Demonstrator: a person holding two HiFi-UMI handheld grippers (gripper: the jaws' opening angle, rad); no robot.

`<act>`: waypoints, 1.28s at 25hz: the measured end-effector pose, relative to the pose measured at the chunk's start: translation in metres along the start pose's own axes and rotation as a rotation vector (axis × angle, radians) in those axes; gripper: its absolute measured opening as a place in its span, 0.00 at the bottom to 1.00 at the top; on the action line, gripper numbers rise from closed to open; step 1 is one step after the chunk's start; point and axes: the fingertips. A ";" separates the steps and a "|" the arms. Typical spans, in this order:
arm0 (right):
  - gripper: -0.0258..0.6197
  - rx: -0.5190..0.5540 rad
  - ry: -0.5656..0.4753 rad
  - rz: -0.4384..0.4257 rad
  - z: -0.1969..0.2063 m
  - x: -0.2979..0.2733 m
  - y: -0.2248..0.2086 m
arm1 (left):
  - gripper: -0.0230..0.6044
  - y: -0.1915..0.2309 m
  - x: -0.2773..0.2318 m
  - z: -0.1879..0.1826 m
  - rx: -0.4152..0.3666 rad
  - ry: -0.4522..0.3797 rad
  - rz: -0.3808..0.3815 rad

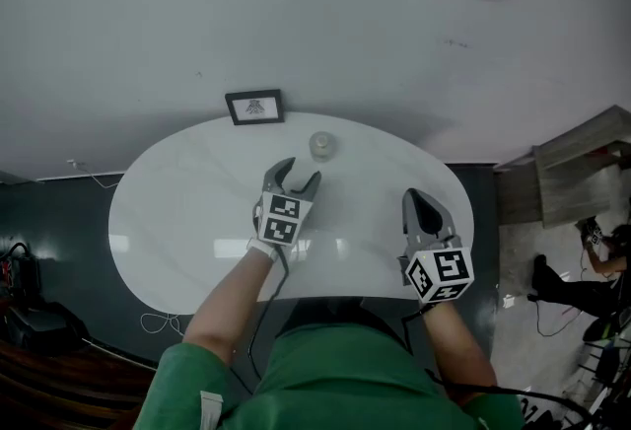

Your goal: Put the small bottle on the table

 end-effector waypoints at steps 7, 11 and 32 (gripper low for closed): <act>0.03 0.007 -0.059 -0.064 -0.027 0.000 0.019 | 0.32 -0.016 0.053 -0.031 0.085 -0.101 -0.067; 0.03 0.020 -0.099 -0.090 -0.044 0.006 0.029 | 0.27 -0.025 0.081 -0.041 0.136 -0.158 -0.091; 0.03 0.062 -0.281 -0.158 -0.126 0.025 0.058 | 0.17 -0.034 0.193 -0.153 0.056 -0.413 -0.240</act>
Point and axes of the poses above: the fingertips, and each gripper's own axes: x backward along the fingers, y to its left, z out of its underside, and after that the axes turned 15 degrees about z, right-handed
